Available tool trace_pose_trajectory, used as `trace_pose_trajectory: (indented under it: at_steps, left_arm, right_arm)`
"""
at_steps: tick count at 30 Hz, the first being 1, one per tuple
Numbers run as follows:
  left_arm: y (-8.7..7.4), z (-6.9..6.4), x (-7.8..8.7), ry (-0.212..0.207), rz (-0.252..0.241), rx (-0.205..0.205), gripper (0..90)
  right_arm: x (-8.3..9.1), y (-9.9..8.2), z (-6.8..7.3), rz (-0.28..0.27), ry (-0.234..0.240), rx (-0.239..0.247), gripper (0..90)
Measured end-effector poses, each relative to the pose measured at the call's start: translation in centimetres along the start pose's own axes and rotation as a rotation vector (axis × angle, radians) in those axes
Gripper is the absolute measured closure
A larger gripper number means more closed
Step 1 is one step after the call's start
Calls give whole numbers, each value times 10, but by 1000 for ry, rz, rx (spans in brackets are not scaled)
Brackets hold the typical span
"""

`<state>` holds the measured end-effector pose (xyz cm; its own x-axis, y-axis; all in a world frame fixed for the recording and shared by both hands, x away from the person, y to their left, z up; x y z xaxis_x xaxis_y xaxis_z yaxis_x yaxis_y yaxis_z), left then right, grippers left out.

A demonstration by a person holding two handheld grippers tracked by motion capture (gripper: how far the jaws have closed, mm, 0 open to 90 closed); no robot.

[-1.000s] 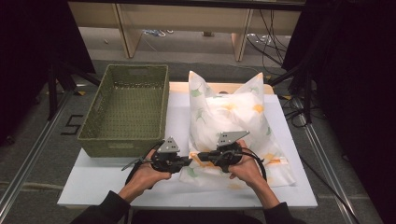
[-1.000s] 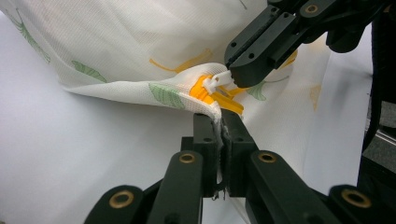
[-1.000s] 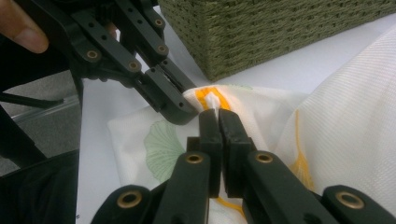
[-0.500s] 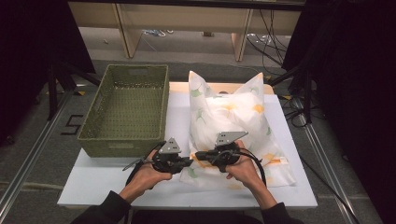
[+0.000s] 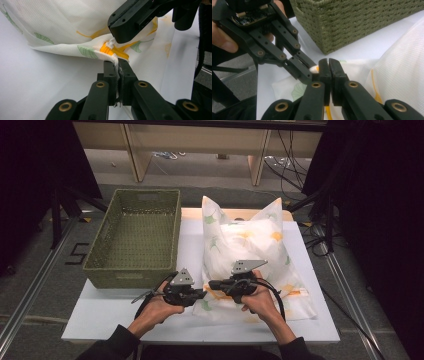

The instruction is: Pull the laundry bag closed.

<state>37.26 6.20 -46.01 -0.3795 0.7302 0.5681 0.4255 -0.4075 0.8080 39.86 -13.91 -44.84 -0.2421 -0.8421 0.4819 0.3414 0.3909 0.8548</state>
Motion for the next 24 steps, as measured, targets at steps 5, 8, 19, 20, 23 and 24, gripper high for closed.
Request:
trace_pose_trajectory:
  at_steps: [5, 8, 19, 20, 23, 24]
  left_arm:
    - [-1, 0, -1, -5, 2, 2, 854]
    - [-1, -1, 0, -2, 3, 10, 853]
    - [-1, -1, -1, -7, 13, -7, 853]
    - [-1, 0, -1, -8, 12, -20, 853]
    - [-1, 0, -1, -12, 9, -7, 853]
    - [-1, 0, -1, -12, 6, -10, 853]
  right_arm:
    - [-3, -1, -2, 1, -1, 31, 900]
    - [-2, -1, -1, 8, -11, 2, 900]
    - [0, 1, -1, -13, -11, -3, 900]
    - [-1, 0, -3, -17, -12, 10, 899]
    - [-2, 0, -1, -15, 5, -8, 897]
    - [-2, 0, -1, -22, -5, -2, 895]
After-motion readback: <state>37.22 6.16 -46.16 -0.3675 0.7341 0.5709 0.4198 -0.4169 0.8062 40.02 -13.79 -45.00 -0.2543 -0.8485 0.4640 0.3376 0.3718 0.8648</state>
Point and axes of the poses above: each handheld gripper's, and its own axes: x roughly backward along the jaws, y roughly out of its top, z roughly to its left, the point moved 2 cm from there along -x, roughly forward along the jaws, and after that the axes turned 2 degrees about x, right-handed, at the moved point
